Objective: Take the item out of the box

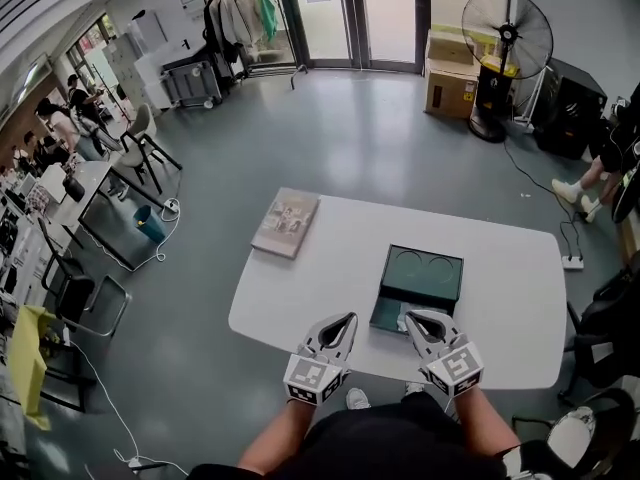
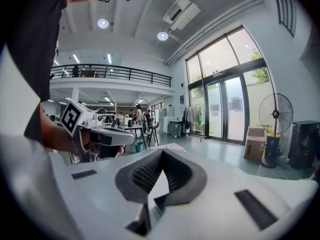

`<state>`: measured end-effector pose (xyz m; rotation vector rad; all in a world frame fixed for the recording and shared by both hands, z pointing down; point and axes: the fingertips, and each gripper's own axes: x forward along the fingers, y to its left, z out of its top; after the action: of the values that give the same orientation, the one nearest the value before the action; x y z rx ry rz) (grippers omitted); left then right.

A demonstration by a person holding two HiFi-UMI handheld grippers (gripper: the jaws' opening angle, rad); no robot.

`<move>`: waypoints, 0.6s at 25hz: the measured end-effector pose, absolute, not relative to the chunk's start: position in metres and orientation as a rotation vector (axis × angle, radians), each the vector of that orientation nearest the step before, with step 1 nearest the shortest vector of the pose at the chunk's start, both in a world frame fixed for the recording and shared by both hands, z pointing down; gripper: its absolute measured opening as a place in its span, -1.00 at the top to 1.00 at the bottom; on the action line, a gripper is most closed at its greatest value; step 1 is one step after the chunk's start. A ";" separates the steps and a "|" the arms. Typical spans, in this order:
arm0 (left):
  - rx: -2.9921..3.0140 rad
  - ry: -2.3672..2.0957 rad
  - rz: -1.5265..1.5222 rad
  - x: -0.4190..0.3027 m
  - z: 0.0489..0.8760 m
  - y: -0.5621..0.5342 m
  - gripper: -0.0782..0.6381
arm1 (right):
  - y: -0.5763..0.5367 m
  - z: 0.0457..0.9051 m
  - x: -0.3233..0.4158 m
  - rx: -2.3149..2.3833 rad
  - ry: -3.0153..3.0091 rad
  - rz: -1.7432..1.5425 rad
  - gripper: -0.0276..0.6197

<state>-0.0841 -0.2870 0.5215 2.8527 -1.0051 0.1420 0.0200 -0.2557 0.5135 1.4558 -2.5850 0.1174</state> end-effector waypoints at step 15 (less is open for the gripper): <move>2.710 -1.092 0.194 -0.060 0.558 -0.311 0.75 | -0.286 0.590 0.064 1.219 -2.431 0.298 0.74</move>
<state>-0.0596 -0.3106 0.5578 2.7103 -1.0915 0.1935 0.0643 -0.2857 0.5898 1.2185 -2.4307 0.2984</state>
